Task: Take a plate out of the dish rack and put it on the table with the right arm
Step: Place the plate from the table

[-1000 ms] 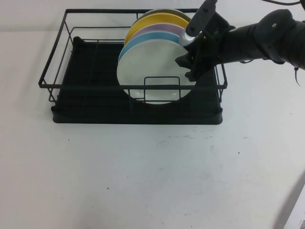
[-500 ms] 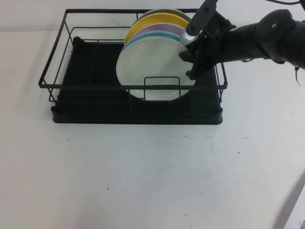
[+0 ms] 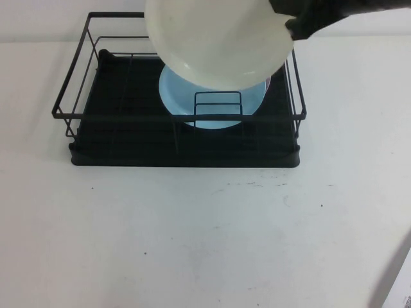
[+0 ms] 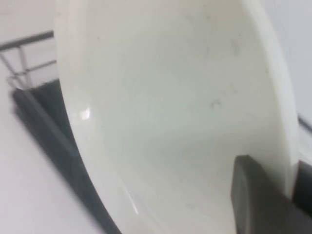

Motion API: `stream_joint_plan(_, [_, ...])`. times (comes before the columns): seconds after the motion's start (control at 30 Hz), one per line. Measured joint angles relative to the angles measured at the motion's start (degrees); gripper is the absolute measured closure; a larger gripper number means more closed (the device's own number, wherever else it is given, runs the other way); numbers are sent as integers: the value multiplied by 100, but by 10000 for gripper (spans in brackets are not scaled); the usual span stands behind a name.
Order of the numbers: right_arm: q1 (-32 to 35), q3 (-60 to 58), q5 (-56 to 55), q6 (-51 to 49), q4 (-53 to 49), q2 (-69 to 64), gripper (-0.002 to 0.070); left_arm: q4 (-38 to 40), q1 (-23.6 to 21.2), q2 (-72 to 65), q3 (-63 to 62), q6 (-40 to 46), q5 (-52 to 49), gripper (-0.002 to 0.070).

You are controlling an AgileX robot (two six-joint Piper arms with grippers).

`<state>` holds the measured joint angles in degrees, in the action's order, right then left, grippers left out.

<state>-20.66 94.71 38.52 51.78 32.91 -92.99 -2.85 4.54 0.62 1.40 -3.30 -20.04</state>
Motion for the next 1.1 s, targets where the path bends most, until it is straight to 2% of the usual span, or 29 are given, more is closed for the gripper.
stream_joint_plan(0.17, [0,0,1294,-1973,-511,596,624,0,0,0,0,0,0,679])
stream_joint_plan(0.27, [-8,-20,2028,-2802,-571,755,624,0,0,0,0,0,0,679])
stream_joint_plan(0.47, [-129,-985,2069,-3894,-581,888,624,0,0,0,0,0,0,679])
stream_joint_plan(0.6, [-368,-2259,1275,-4010,-218,875,624,0,0,0,0,0,0,679])
stream_joint_plan(0.73, [-450,-3214,519,-3964,619,771,624,0,0,0,0,0,0,679])
stream_joint_plan(1.1, [-458,-3415,-50,-3456,1631,-581,624,0,0,0,0,0,0,679])
